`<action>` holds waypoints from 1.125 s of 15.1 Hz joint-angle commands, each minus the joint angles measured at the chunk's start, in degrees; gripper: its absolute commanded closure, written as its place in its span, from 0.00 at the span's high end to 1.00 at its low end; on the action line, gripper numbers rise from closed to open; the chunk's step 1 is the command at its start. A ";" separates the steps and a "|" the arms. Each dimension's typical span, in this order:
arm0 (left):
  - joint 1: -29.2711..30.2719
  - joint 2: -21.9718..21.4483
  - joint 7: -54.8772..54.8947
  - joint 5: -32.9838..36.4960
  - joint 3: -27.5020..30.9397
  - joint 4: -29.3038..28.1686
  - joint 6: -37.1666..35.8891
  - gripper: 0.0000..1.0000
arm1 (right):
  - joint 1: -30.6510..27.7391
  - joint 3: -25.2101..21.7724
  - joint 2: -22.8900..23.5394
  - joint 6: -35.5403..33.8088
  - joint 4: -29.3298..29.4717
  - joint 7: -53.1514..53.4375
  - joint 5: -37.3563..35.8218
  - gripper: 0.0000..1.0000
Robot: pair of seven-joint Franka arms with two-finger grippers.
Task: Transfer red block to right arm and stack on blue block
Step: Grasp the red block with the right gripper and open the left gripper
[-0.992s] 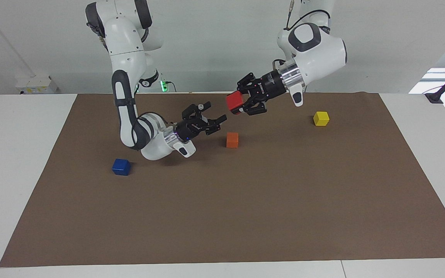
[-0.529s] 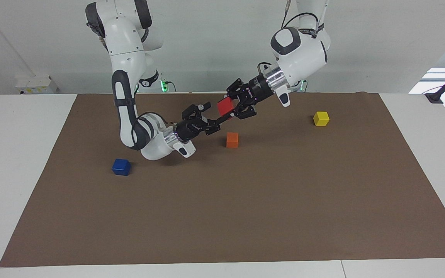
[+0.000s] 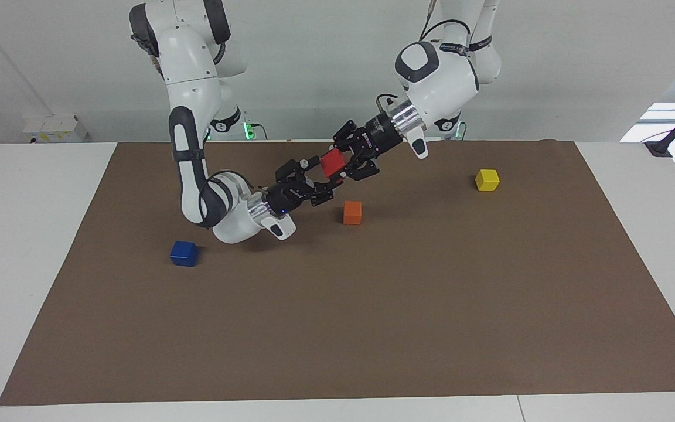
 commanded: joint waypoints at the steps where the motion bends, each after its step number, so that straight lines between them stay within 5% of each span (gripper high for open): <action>1: -2.95 -1.02 -0.20 -2.47 0.81 -1.63 4.18 0.00 | 0.01 0.22 -0.47 1.32 -0.37 0.37 1.50 1.00; 13: -5.59 -0.75 -0.20 -4.41 0.81 -3.04 8.76 0.00 | 0.10 0.22 -0.39 3.08 0.07 -0.51 1.50 0.99; 14: -5.68 -0.75 -0.20 -4.41 0.81 -3.04 8.84 0.00 | 0.10 0.22 -0.30 3.08 0.07 -0.51 1.50 0.82; 15: -5.68 -0.75 -0.20 -4.41 0.81 -3.04 8.84 0.00 | 0.10 0.22 -0.30 3.08 0.07 -0.51 1.50 0.53; 16: -5.68 -0.75 -0.20 -4.41 0.81 -3.04 8.84 0.00 | 0.10 0.22 -0.30 3.16 0.07 -0.51 1.50 0.04; 17: -5.68 -0.75 -0.20 -4.41 0.90 -3.04 8.84 0.00 | 0.10 0.22 -0.38 4.12 0.07 -0.51 1.50 0.00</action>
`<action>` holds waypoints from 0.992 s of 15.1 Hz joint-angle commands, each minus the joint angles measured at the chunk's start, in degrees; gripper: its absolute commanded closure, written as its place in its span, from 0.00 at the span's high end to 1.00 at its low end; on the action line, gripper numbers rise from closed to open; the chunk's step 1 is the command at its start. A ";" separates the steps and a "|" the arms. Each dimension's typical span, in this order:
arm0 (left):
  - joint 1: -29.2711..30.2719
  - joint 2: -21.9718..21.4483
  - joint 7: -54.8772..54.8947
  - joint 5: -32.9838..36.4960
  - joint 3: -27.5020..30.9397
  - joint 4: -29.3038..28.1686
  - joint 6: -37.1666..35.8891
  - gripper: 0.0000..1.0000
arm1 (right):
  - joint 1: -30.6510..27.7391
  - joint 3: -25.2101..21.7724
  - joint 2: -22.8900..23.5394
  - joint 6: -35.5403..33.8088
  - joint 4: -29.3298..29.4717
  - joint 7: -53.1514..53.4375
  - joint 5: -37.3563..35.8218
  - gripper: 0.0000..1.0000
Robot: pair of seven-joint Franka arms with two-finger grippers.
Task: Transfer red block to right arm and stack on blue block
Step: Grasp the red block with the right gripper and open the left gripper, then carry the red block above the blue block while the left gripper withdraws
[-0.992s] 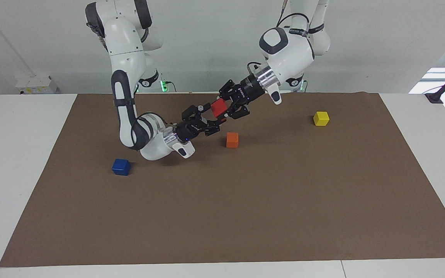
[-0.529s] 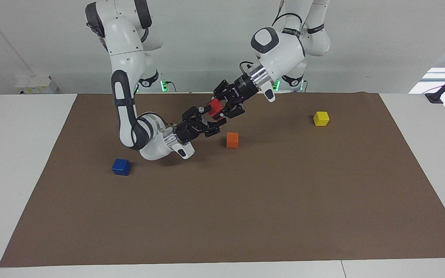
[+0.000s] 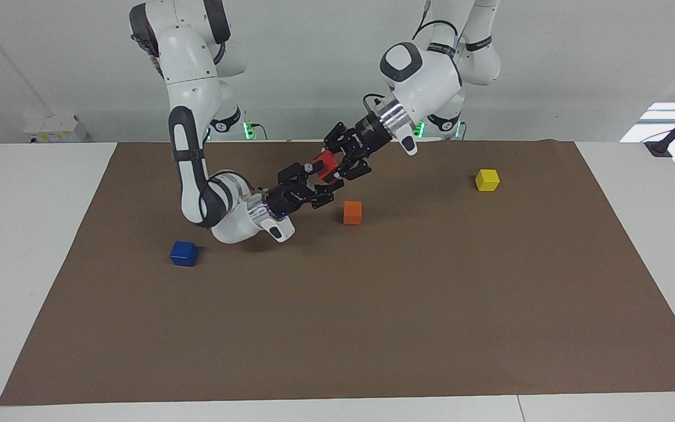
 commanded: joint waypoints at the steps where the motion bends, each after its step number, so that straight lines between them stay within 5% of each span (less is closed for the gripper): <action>1: -1.54 -0.83 -0.15 -1.47 0.87 -1.10 1.49 0.00 | 0.15 0.21 -0.39 2.34 -0.09 -0.74 1.43 0.00; 6: -1.28 -0.83 -0.23 -1.47 0.87 -1.10 1.58 0.00 | 0.67 0.21 -0.57 4.01 0.08 -2.68 1.43 0.00; 7: -0.84 -0.83 -0.49 -1.47 0.87 -0.93 1.41 0.72 | 0.67 0.21 -0.57 4.01 0.17 -2.68 1.43 0.00; 8: -0.40 -0.83 -0.58 -1.47 0.96 -0.92 1.15 1.00 | 0.67 0.21 -0.57 4.01 0.17 -2.68 1.43 0.00; 12: 1.62 -1.27 -0.76 -1.47 1.05 -1.62 -0.87 1.00 | 0.67 0.21 -0.83 4.28 0.35 -2.68 1.43 0.00; 15: 9.06 -2.41 0.03 -1.38 1.14 -2.85 -9.19 1.00 | 0.67 0.21 -1.01 4.54 0.52 -2.68 1.43 0.00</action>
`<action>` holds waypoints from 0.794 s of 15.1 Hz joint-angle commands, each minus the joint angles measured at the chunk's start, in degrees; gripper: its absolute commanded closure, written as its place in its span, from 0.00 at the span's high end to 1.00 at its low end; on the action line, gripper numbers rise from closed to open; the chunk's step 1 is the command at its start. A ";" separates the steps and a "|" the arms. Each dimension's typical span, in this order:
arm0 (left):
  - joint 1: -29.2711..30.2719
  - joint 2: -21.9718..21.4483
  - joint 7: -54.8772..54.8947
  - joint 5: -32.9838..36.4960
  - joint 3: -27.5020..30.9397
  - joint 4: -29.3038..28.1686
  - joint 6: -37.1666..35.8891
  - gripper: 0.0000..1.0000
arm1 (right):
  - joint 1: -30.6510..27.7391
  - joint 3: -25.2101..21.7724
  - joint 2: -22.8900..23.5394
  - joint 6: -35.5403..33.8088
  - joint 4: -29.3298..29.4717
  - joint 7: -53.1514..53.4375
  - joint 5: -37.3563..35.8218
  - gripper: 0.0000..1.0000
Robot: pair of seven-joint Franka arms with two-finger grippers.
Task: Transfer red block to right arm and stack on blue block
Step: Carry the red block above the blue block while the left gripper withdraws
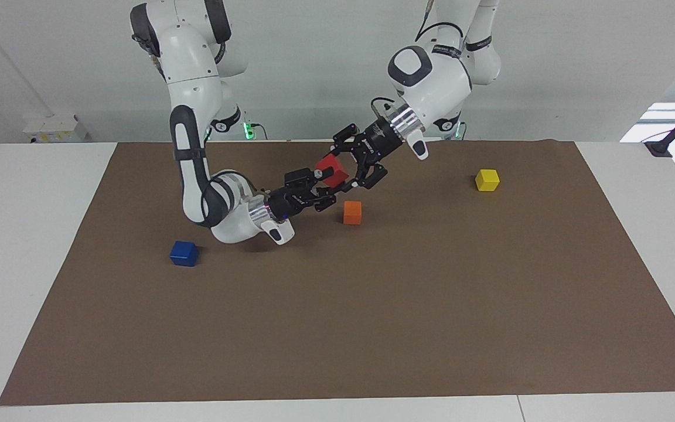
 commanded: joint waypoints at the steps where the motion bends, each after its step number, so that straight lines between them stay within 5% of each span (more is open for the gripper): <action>1: 9.07 -3.09 1.45 -1.05 0.14 -3.08 -9.62 1.00 | 0.33 0.05 -0.96 1.06 -0.12 -0.96 0.90 0.00; 7: 26.84 -8.02 13.13 1.40 0.32 -10.38 -24.76 1.00 | -0.11 -0.30 -5.87 10.27 -0.12 5.27 -0.94 0.00; 12: 38.37 -6.36 30.07 19.21 0.32 -8.47 -36.19 1.00 | -4.14 -0.56 -14.39 25.80 -0.47 12.48 -18.73 0.00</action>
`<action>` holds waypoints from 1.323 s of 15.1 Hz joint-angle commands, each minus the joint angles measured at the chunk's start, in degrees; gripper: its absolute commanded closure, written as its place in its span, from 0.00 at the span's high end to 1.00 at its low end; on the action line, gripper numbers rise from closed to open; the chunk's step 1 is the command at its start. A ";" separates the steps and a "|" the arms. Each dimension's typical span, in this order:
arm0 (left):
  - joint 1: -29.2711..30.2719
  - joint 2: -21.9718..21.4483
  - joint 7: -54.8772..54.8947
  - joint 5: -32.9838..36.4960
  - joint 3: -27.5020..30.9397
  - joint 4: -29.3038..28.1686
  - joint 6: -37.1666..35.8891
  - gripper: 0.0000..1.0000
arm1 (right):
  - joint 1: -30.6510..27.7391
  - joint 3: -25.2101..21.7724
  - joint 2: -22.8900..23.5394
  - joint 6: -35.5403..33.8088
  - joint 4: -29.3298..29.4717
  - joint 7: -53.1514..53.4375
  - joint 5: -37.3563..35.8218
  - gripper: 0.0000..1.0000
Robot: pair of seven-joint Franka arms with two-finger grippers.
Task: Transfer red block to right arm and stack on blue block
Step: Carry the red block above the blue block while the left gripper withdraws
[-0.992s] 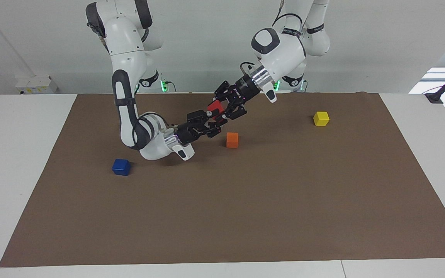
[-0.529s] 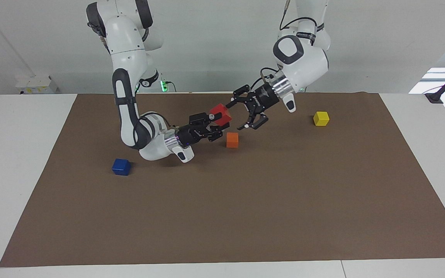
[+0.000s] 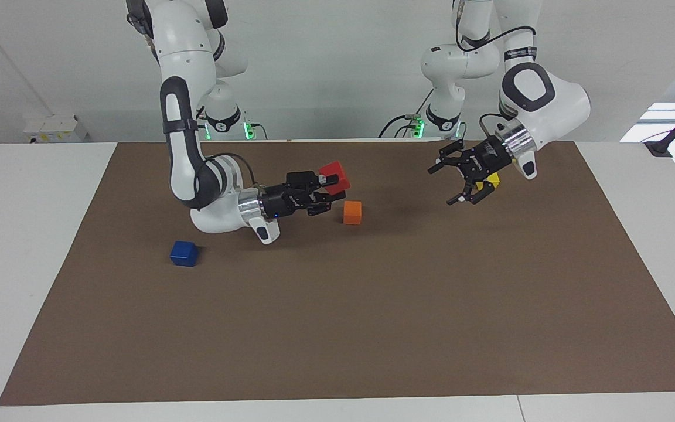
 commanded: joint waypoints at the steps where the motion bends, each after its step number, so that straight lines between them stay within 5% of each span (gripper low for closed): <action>1: 3.57 0.98 9.68 10.85 -0.67 2.87 -5.51 1.00 | -4.50 0.10 -6.81 8.54 -1.38 5.85 -13.50 0.00; 7: 3.05 8.81 29.27 38.11 -0.84 19.05 -14.31 1.00 | -11.45 -0.16 -13.68 13.14 6.67 30.43 -48.99 0.00; 11: 2.69 9.96 46.33 49.54 -1.10 21.71 -15.99 1.00 | -11.72 -0.25 -13.16 8.84 19.17 44.01 -76.44 0.00; 14: 0.16 11.01 57.49 57.98 -1.11 24.16 -16.08 1.00 | -10.67 0.01 -13.07 8.12 21.21 48.23 -93.92 0.00; 17: -2.13 10.93 60.25 62.76 -1.19 23.74 -14.32 1.00 | -8.65 0.10 -12.28 12.76 19.81 48.68 -105.28 0.00; 20: -1.44 9.61 60.25 62.67 -1.19 21.09 -14.67 1.00 | -9.17 0.10 -9.47 22.07 16.04 48.24 -107.50 0.00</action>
